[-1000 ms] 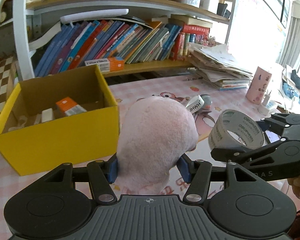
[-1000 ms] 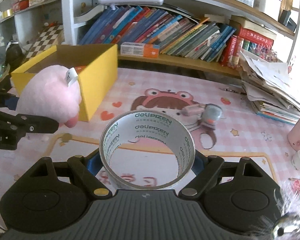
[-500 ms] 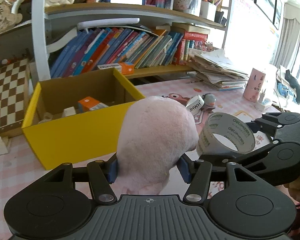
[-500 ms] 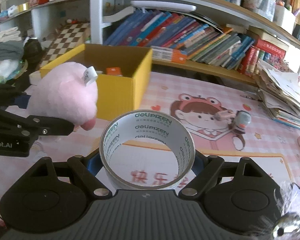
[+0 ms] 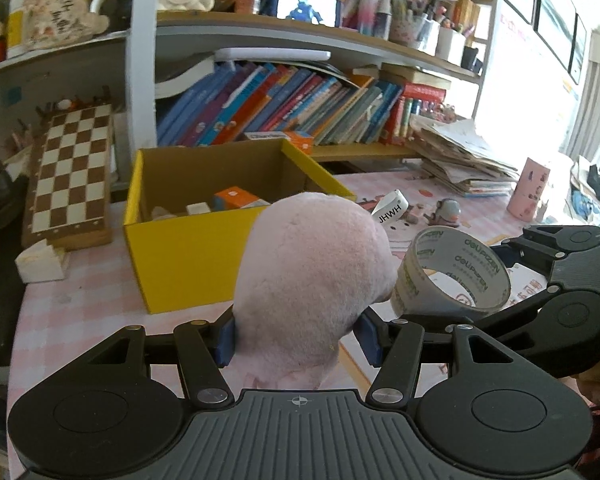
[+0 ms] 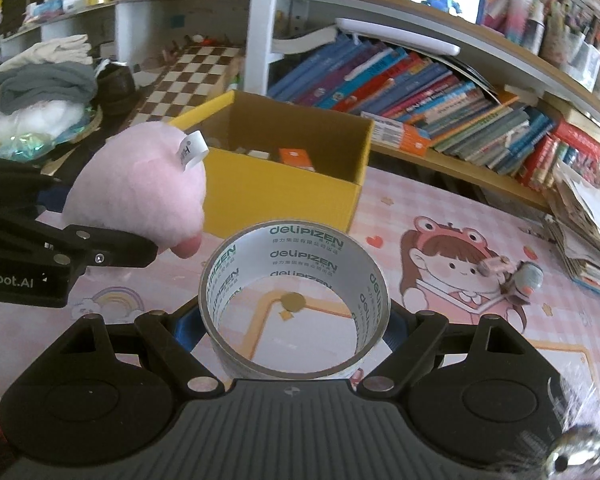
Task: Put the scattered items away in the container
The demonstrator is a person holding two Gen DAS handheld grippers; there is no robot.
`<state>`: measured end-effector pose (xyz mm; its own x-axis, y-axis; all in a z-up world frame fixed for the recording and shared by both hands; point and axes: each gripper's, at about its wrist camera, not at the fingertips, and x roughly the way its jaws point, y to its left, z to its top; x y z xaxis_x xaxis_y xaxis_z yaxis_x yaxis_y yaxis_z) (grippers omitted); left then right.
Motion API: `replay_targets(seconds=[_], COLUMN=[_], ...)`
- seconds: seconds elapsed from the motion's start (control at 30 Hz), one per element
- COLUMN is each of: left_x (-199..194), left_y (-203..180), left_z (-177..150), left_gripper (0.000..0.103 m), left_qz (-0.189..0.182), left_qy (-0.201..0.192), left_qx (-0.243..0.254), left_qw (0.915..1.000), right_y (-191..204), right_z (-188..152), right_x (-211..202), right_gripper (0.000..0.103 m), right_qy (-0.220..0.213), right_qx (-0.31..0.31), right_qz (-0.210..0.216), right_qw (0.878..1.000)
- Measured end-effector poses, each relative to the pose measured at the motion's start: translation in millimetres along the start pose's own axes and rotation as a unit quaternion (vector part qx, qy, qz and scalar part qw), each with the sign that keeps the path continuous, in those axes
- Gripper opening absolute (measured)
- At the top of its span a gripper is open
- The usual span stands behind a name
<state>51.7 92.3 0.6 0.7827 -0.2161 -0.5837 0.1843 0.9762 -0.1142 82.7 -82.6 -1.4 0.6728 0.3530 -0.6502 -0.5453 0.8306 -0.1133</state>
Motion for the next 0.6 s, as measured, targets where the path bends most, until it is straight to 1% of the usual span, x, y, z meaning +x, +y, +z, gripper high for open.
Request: replay_targets(seconds=[0.33,0.6], left_x=[-13.0,-17.8], left_y=[18.8,31.6], left_z=[-2.9,3.1], left_gripper=[0.058,0.058], left_qz=[0.013,0.02], left_qy=[-0.016,-0.032], left_qx=[-0.017,-0.028], left_qw=[0.9996,0.9989], right_y=[17.7,21.1], right_z=[10.5,23.6], right_x=[1.4,3.5], right_gripper=[0.084,0.084], right_qy=[-0.007,-0.021], right_qx=[-0.02,-0.029], right_qz=[0.007,0.006], right_qw=[1.0,0.999])
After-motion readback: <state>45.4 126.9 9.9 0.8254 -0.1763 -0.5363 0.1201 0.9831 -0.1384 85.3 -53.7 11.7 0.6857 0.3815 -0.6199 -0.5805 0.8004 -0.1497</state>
